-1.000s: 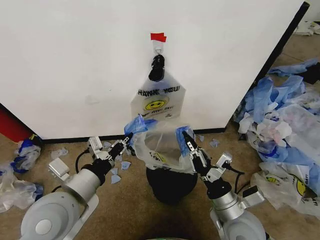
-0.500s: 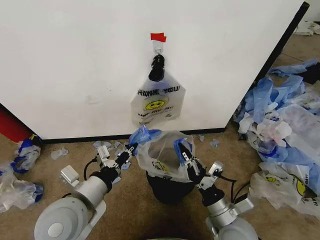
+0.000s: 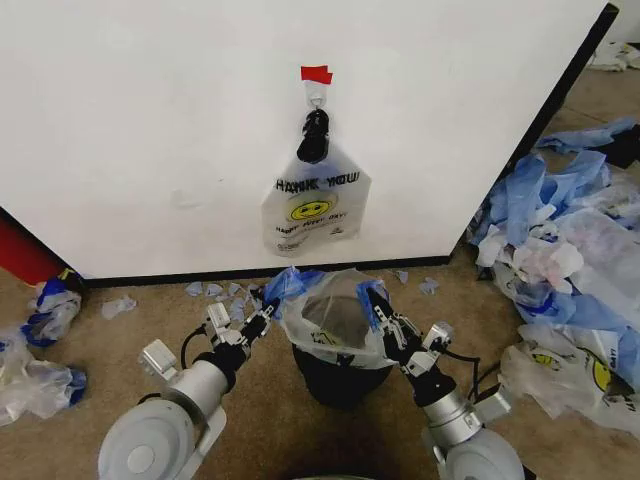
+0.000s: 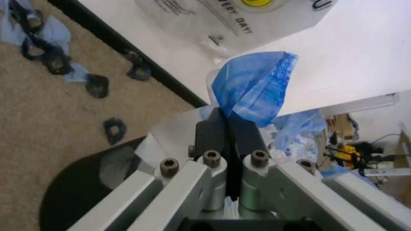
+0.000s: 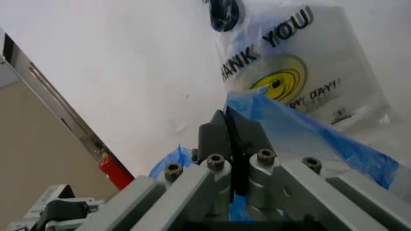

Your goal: Pick up the garbage bag from the wall and place it over the trash bin.

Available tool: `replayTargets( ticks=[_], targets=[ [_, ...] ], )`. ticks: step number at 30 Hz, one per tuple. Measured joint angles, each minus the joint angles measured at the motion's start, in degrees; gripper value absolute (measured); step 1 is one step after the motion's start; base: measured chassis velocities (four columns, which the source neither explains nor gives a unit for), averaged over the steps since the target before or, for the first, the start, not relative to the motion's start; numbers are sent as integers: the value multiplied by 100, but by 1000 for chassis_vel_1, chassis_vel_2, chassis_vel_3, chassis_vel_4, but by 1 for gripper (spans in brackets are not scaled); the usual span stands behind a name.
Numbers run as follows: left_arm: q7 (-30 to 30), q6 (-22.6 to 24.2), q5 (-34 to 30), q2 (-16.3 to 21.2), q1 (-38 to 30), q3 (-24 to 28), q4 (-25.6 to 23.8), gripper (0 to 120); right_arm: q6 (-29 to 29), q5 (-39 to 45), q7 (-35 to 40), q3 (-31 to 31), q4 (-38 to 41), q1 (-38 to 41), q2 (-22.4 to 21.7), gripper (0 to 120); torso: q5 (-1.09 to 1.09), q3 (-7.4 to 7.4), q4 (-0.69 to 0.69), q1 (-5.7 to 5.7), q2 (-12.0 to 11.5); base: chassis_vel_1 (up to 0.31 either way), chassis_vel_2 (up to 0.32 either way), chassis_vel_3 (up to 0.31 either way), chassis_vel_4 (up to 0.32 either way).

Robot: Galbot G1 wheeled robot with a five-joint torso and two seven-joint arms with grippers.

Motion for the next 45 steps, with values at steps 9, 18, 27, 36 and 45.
replayTargets(
  ticks=[9,18,27,36,45],
  targets=[
    [-11,-53,273,-95,81,178,215,0,5,-157,76,-71,-192,-7,-9,0,0,0,0,0,0,0,0,0,0],
    [52,-120,633,-99,383,165,226,0,235,-172,-183,309,-136,-526,-123,0,0,0,0,0,0,0,0,0,0],
    [569,-351,1628,-23,884,78,234,0,619,-254,-484,825,-95,-1106,-131,0,0,0,0,0,0,0,0,0,0],
    [825,-533,2537,-117,1267,6,280,0,928,-556,-475,1019,-168,-1572,101,0,-1,0,0,0,0,0,0,0,0],
    [869,-601,2828,-335,1504,74,246,0,1376,-689,-483,1208,-330,-2161,207,0,0,-1,0,0,0,0,0,0,0]
  ],
)
